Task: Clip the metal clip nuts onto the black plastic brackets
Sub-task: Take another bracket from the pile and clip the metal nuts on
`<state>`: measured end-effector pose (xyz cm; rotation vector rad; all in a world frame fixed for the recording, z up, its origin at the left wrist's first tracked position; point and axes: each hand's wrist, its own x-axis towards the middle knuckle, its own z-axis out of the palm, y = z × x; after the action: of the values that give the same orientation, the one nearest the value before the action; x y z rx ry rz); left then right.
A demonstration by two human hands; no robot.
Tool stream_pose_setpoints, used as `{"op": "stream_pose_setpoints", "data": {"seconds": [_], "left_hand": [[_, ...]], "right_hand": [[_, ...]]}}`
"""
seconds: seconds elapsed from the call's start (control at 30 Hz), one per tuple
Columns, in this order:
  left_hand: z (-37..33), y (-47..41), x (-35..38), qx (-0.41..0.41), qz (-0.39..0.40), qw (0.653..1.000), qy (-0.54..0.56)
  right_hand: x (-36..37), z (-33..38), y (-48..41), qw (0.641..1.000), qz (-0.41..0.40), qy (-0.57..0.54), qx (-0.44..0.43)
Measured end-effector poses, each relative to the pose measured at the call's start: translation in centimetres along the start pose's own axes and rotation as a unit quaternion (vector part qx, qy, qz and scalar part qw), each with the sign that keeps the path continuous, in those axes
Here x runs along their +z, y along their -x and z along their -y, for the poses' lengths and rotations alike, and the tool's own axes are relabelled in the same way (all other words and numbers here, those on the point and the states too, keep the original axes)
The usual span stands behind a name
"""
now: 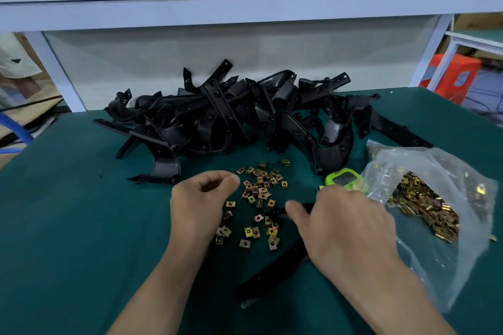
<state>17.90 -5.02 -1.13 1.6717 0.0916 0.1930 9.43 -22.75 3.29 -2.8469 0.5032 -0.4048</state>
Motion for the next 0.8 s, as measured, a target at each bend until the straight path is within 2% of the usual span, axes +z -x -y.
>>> {"op": "stream_pose_setpoints", "data": {"seconds": [0.07,0.2,0.3,0.37,0.43,0.5,0.67,0.8], "left_hand": [[0.1,0.2,-0.1,0.010,-0.007,1.000,-0.001],[0.1,0.3,-0.3,0.015,-0.020,1.000,0.008],[-0.1,0.3,-0.2,0.007,-0.007,1.000,0.013],[-0.1,0.4,-0.2,0.002,0.002,1.000,0.020],[-0.1,0.6,-0.2,0.003,0.018,1.000,0.022],[-0.1,0.9,-0.2,0.012,0.038,0.999,0.019],[-0.2,2.0,-0.6,0.044,0.104,0.994,0.004],[-0.3,2.5,-0.8,0.058,0.113,0.992,-0.013]], "right_hand": [[-0.1,-0.2,0.2,0.997,0.059,0.047,0.010],[0.6,0.3,-0.1,0.991,0.131,0.029,-0.004],[0.9,0.1,-0.5,0.993,0.114,-0.005,-0.006],[1.1,-0.1,-0.5,0.996,0.083,-0.025,-0.029],[1.5,-0.2,-0.5,0.992,0.058,-0.089,-0.063],[2.0,-0.3,-0.6,0.985,0.067,-0.137,-0.086],[3.4,-0.7,-0.8,0.983,0.090,-0.102,-0.127],[3.5,-0.7,-0.7,0.970,0.091,-0.180,-0.134]]}}
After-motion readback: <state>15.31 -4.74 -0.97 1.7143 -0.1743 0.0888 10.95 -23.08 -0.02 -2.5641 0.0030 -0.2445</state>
